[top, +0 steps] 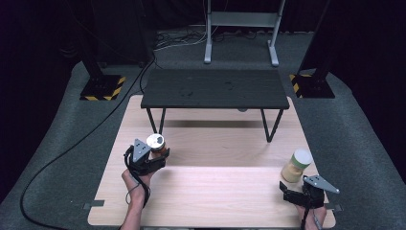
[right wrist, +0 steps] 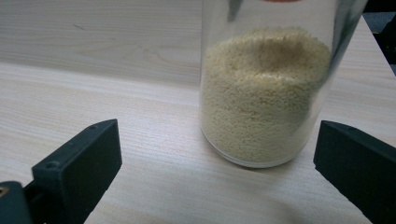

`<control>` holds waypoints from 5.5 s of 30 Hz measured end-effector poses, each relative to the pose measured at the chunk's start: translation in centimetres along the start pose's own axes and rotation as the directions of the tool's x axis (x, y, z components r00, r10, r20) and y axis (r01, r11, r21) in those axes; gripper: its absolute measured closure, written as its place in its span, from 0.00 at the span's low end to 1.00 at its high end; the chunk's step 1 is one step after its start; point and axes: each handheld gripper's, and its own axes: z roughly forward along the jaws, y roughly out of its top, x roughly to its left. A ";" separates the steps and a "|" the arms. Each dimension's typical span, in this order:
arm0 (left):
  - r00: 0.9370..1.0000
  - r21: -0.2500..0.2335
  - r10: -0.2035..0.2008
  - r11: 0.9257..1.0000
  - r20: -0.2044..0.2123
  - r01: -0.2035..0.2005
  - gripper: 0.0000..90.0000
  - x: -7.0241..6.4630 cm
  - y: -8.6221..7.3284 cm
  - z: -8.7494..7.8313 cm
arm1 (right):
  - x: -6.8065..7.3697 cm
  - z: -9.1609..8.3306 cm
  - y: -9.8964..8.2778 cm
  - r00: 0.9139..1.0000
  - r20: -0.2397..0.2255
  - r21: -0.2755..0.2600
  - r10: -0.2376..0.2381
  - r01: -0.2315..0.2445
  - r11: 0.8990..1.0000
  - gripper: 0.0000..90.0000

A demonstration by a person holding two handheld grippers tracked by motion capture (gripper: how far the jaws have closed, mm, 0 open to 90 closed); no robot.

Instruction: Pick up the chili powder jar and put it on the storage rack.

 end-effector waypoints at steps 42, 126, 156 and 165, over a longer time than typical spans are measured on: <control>0.999 -0.007 0.026 1.000 0.025 -0.026 0.35 -0.2 2.2 1.7 | 0.0 0.0 0.0 1.000 0.000 0.002 0.001 -0.001 1.000 0.00; 0.988 -0.030 0.117 0.993 0.099 -0.115 0.35 -1.6 7.4 4.4 | -0.2 0.0 0.1 1.000 -0.005 0.004 0.007 -0.007 1.000 0.00; 0.983 -0.043 0.133 0.991 0.126 -0.129 0.35 -1.8 9.2 4.8 | -0.1 0.0 0.1 1.000 -0.002 0.004 0.007 -0.007 1.000 0.00; 0.981 -0.048 0.139 0.990 0.133 -0.133 0.35 -1.9 9.7 4.8 | -0.1 0.0 0.1 1.000 -0.004 0.004 0.007 -0.007 1.000 0.00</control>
